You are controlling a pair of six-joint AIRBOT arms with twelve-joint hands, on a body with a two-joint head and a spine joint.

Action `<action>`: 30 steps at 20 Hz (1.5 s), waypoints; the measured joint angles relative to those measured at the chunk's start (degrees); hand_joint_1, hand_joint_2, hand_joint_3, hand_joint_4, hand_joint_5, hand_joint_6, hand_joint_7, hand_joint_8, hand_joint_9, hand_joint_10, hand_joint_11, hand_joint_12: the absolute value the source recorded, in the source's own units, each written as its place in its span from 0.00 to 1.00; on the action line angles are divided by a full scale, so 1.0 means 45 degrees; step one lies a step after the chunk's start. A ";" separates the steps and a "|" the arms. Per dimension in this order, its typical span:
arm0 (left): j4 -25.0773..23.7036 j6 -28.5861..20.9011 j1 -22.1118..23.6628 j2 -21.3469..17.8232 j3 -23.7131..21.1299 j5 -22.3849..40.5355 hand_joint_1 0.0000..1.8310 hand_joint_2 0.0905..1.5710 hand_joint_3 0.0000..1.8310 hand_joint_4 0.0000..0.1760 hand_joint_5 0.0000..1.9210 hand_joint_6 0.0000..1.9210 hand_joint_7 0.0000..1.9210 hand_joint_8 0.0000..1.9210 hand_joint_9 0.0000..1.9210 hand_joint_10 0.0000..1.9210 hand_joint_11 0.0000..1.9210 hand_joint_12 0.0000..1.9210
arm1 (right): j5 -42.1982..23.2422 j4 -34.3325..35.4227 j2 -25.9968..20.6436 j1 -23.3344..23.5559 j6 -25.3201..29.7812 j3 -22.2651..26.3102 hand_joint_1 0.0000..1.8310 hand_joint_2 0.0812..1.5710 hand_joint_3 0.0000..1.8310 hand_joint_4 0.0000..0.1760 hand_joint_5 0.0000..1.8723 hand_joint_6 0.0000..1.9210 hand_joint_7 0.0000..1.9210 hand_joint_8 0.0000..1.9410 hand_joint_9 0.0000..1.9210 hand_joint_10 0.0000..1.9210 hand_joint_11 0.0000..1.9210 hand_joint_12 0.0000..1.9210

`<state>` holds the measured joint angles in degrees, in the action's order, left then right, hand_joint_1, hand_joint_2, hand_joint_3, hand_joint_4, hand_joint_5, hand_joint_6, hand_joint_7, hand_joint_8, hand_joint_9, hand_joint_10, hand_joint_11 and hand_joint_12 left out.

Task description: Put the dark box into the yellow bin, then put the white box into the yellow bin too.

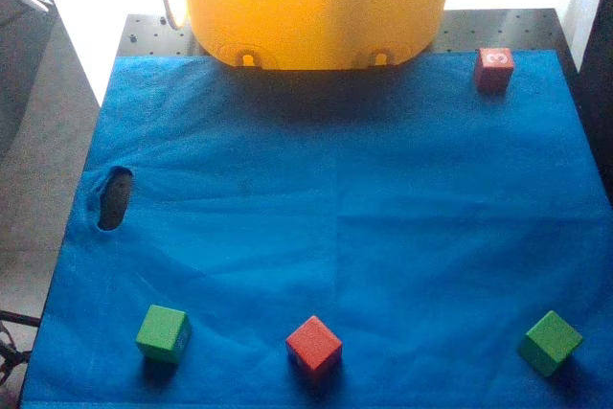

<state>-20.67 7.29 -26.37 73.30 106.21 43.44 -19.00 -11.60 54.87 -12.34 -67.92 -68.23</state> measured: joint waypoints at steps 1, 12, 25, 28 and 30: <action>0.0068 0.0000 0.0000 0.0000 -0.0073 0.0049 0.59 0.58 0.00 0.52 0.20 0.00 0.15 0.00 0.10 0.00 0.05 0.13 | 0.0005 0.0000 0.0005 0.0155 -0.0306 -0.0005 0.69 0.68 0.00 0.00 0.56 0.38 0.55 0.54 0.50 0.69 0.43 0.86; 0.0112 0.0000 -0.0175 0.0000 -0.0423 0.0894 0.53 0.59 0.00 0.58 0.18 0.00 0.13 0.00 0.13 0.01 0.14 0.04 | 0.0418 0.0083 0.1054 0.0811 -0.2327 -0.1010 0.65 0.66 0.00 0.00 0.59 0.40 0.52 0.92 0.64 0.99 0.69 1.00; 0.0175 0.0000 -0.0345 0.0175 -0.0695 0.2220 0.54 0.61 0.00 0.52 0.15 0.01 0.13 0.00 0.12 0.00 0.10 0.02 | 0.0665 0.0102 0.2584 0.0811 -0.2361 -0.2686 0.70 0.68 0.00 0.00 0.59 0.29 0.52 0.61 0.45 0.65 0.37 0.83; 0.0097 0.0000 -0.0423 0.0194 -0.0695 0.2327 0.51 0.61 0.00 0.69 0.14 0.00 0.12 0.00 0.11 0.00 0.10 0.02 | 0.0665 0.0146 0.2856 0.0811 -0.2356 -0.2948 0.69 0.72 0.00 0.00 0.55 0.33 0.45 0.74 0.42 0.87 0.41 0.95; 0.0306 0.0000 -0.0423 0.0194 -0.0695 0.2443 0.52 0.61 0.00 0.71 0.14 0.00 0.12 0.00 0.12 0.00 0.10 0.02 | 0.0661 0.0355 0.3011 0.0811 -0.2365 -0.3191 0.65 0.67 0.00 0.00 0.56 0.44 0.46 0.76 0.39 0.93 0.40 1.00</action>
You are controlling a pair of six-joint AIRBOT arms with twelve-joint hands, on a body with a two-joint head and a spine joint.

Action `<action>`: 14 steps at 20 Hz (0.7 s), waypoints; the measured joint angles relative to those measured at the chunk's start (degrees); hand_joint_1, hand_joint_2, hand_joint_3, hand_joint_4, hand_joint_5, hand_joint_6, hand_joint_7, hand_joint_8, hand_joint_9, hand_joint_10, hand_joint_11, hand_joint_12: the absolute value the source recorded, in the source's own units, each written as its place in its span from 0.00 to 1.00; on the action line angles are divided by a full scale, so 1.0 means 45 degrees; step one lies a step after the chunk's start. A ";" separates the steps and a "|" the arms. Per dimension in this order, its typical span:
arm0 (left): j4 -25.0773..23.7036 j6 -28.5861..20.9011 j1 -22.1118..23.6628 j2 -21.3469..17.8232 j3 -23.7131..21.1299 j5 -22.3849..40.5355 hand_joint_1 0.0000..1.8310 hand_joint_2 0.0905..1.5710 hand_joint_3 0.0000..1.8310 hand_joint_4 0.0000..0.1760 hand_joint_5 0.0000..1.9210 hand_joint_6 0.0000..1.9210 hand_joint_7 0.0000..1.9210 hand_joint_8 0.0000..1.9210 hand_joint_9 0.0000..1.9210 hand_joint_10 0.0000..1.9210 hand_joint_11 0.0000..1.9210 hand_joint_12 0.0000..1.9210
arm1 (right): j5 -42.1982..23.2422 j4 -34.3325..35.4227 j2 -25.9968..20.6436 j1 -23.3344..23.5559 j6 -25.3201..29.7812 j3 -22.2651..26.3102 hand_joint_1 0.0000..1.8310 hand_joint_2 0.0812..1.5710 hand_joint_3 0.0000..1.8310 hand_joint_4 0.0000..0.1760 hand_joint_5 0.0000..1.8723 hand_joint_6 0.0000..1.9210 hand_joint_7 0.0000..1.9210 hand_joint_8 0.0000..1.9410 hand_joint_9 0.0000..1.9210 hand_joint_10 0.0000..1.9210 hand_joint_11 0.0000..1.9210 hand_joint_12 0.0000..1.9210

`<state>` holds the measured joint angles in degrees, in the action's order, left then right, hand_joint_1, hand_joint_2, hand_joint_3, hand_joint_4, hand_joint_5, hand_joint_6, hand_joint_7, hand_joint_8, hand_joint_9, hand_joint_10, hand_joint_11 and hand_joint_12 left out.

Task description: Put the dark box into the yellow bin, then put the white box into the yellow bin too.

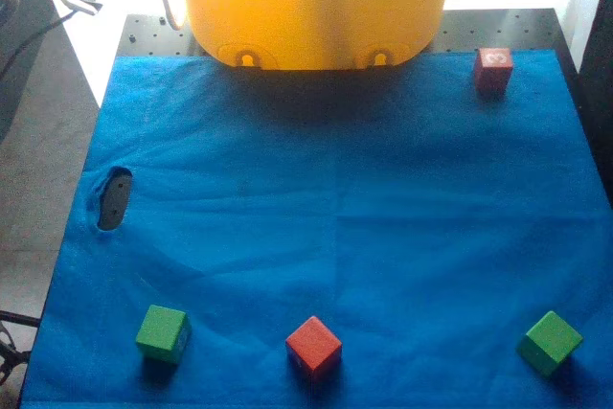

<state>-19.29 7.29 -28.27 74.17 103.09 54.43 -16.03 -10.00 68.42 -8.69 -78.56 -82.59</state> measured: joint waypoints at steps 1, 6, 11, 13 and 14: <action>0.0005 0.0000 0.0000 0.0000 0.0000 -0.0010 0.52 0.60 0.00 0.73 0.14 0.00 0.13 0.00 0.12 0.00 0.10 0.02 | 0.0000 0.0029 0.0068 -0.0005 -0.0015 -0.0083 0.68 0.71 0.00 0.00 0.54 0.37 0.46 0.74 0.39 0.90 0.38 1.00; 0.0112 0.0000 -0.0131 0.0000 0.0000 0.0058 0.52 0.61 0.00 0.41 0.14 0.00 0.13 0.00 0.13 0.00 0.11 0.02 | 0.0131 0.0170 0.0753 -0.0112 -0.0024 -0.0699 0.68 0.70 0.00 0.00 0.55 0.38 0.49 0.63 0.33 0.63 0.20 0.85; 0.0175 -0.0005 -0.0141 0.0000 0.0000 0.0136 0.51 0.61 0.00 0.34 0.11 0.00 0.11 0.00 0.11 0.00 0.10 0.01 | 0.0495 0.0209 0.1098 -0.0291 -0.0024 -0.1015 0.66 0.72 0.00 0.00 0.45 0.57 0.52 0.56 0.38 0.32 0.23 0.65; 0.0194 -0.0005 -0.0146 0.0000 0.0000 0.0170 0.52 0.61 0.00 0.36 0.12 0.00 0.11 0.00 0.10 0.00 0.09 0.01 | 0.0602 0.0204 0.1127 -0.0335 -0.0029 -0.1083 0.61 0.61 0.00 0.12 0.39 0.08 0.43 0.10 0.35 0.13 0.15 0.56; 0.0194 -0.0010 -0.0146 0.0000 0.0000 0.0175 0.53 0.60 0.00 0.42 0.13 0.01 0.12 0.01 0.11 0.00 0.09 0.01 | 0.0622 0.0209 0.1146 -0.0335 -0.0029 -0.1112 0.58 0.59 0.00 0.30 0.36 0.02 0.39 0.03 0.32 0.06 0.10 0.53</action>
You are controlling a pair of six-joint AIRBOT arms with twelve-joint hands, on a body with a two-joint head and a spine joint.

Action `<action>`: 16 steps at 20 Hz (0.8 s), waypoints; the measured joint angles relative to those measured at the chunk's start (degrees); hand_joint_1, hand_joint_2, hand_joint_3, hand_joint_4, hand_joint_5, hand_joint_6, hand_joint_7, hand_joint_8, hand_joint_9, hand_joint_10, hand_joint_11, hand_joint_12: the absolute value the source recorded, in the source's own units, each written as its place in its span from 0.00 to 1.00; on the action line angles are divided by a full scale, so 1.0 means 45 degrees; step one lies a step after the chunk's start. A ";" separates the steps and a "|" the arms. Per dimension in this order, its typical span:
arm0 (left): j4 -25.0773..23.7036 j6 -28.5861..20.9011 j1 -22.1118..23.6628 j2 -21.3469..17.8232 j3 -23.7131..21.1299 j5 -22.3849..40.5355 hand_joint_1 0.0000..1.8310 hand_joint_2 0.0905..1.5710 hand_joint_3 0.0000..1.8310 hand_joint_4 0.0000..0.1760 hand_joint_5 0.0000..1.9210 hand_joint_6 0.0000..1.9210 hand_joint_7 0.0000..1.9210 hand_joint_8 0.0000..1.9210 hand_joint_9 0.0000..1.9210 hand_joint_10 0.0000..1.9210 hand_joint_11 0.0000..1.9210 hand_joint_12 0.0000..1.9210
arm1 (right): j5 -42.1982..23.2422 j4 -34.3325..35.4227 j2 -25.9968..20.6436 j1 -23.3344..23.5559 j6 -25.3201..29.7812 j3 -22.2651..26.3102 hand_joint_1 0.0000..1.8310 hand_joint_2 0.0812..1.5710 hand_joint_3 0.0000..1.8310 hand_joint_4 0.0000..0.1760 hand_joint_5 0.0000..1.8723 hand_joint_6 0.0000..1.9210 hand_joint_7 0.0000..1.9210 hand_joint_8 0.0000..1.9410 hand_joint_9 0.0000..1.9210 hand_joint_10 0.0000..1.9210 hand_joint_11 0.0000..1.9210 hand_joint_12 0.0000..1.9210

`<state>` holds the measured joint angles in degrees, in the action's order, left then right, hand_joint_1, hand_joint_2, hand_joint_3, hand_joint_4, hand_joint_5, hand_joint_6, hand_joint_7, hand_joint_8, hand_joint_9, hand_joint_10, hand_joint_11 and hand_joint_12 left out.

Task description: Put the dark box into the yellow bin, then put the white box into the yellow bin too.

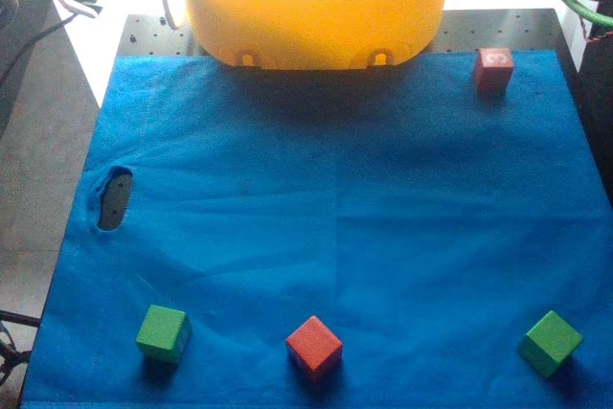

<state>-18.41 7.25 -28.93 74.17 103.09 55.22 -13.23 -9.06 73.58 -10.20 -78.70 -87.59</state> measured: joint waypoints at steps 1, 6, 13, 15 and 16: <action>-0.0005 -0.0010 0.0000 0.0000 0.0000 0.0000 0.54 0.61 0.00 0.46 0.12 0.00 0.11 0.00 0.10 0.00 0.08 0.01 | 0.0010 0.0000 0.0005 0.0000 -0.0005 0.0000 0.53 0.56 0.00 0.40 0.30 0.00 0.30 0.00 0.26 0.01 0.02 0.52; 0.0024 -0.0044 0.0000 0.0053 0.0000 0.0024 0.55 0.60 0.00 0.47 0.13 0.01 0.11 0.00 0.10 0.00 0.09 0.01 | -0.0005 -0.0010 0.0155 0.0000 -0.0010 -0.0034 0.45 0.54 0.00 0.53 0.21 0.00 0.23 0.00 0.21 0.00 0.00 0.45; 0.0005 -0.0083 -0.0053 0.0083 0.0000 0.0039 0.52 0.60 0.00 0.58 0.14 0.00 0.11 0.00 0.10 0.00 0.10 0.01 | 0.0010 -0.0029 0.0170 0.0000 -0.0015 -0.0063 0.37 0.56 0.00 0.83 0.14 0.00 0.18 0.00 0.19 0.00 0.00 0.50; 0.0000 -0.0097 -0.0083 0.0083 0.0000 0.0039 0.52 0.59 0.00 0.56 0.14 0.00 0.11 0.00 0.10 0.00 0.11 0.02 | 0.0005 -0.0039 0.0087 0.0000 -0.0019 0.0010 0.40 0.55 0.00 0.82 0.14 0.00 0.19 0.00 0.19 0.00 0.00 0.49; 0.0068 -0.0092 -0.0165 0.0078 0.0005 0.0039 0.53 0.60 0.00 0.53 0.13 0.00 0.11 0.00 0.10 0.00 0.11 0.01 | 0.0000 -0.0034 -0.0010 0.0000 -0.0010 0.0087 0.42 0.54 0.00 0.88 0.14 0.00 0.17 0.00 0.17 0.00 0.00 0.47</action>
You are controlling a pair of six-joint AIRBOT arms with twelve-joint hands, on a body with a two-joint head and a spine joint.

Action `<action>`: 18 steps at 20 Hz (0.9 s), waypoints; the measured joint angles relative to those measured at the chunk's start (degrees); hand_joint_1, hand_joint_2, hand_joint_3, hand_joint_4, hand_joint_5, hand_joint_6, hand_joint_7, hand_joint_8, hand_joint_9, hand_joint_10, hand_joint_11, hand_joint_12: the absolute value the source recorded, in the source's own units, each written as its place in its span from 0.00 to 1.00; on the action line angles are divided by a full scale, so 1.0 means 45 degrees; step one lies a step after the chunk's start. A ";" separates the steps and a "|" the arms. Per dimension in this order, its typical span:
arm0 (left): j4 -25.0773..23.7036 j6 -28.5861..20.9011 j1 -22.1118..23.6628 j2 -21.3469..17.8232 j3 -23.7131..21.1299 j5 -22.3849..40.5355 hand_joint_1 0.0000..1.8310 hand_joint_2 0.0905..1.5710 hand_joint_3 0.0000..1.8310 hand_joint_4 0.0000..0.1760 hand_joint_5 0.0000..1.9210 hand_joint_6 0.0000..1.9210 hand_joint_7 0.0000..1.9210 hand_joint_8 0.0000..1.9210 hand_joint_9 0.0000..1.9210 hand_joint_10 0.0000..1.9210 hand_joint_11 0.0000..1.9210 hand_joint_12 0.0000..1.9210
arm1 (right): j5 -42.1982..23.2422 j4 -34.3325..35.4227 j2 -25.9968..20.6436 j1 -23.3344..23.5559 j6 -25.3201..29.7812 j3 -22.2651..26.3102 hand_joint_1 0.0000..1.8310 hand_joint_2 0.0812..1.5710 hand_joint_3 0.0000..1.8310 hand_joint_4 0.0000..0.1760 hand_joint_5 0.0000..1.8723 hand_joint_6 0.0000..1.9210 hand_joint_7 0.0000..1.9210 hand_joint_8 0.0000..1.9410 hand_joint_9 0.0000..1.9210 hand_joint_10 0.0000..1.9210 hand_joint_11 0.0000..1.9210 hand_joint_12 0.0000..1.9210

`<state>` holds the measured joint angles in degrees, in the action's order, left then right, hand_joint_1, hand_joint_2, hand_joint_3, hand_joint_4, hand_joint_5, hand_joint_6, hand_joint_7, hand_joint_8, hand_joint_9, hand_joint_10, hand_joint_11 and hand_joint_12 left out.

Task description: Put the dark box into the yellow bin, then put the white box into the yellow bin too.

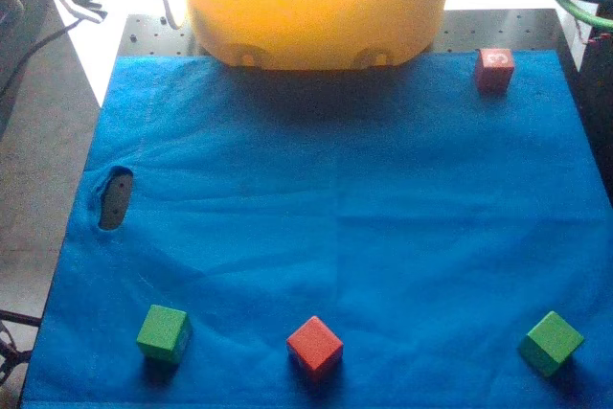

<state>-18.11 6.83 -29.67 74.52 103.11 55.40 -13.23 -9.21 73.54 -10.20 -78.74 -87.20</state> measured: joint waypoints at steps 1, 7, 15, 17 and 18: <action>0.0049 -0.0039 -0.0034 0.0000 0.0010 -0.0019 0.53 0.60 0.00 0.53 0.13 0.00 0.11 0.00 0.10 0.00 0.11 0.01 | 0.0010 0.0005 -0.0044 0.0000 -0.0005 0.0015 0.42 0.54 0.00 0.88 0.14 0.00 0.17 0.00 0.17 0.00 0.00 0.47; 0.0253 -0.0092 -0.0277 -0.0335 -0.0049 -0.0447 0.51 0.59 0.00 0.53 0.12 0.00 0.11 0.00 0.10 0.00 0.10 0.01 | 0.0049 0.0777 -0.0573 0.0000 -0.0044 0.0359 0.44 0.50 0.00 0.95 0.06 0.00 0.14 0.00 0.13 0.01 0.00 0.08; 0.2006 0.0602 -0.1967 -0.1889 -0.1253 -0.0646 0.54 0.59 0.00 0.62 0.12 0.00 0.07 0.00 0.08 0.00 0.06 0.00 | -0.0311 0.2093 -0.2948 0.0175 -0.0053 0.1909 0.44 0.50 0.00 1.00 0.01 0.00 0.12 0.00 0.13 0.00 0.03 0.11; 0.2939 0.1005 -0.2710 -0.2395 -0.1739 -0.0481 0.52 0.57 0.00 0.53 0.10 0.00 0.07 0.00 0.08 0.00 0.07 0.00 | -0.0840 0.2482 -0.3813 0.0175 -0.0058 0.2511 0.45 0.51 0.01 1.00 0.00 0.00 0.10 0.00 0.11 0.00 0.01 0.09; 0.3385 0.1132 -0.3026 -0.2594 -0.1851 -0.0316 0.51 0.56 0.00 0.69 0.10 0.00 0.08 0.01 0.08 0.00 0.08 0.01 | -0.1112 0.2589 -0.4056 0.0175 -0.0063 0.2696 0.42 0.50 0.00 1.00 0.00 0.00 0.09 0.00 0.11 0.00 0.02 0.09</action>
<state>-2.87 11.92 -43.29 62.85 94.78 53.98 -18.24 2.44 55.29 -9.41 -79.02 -75.07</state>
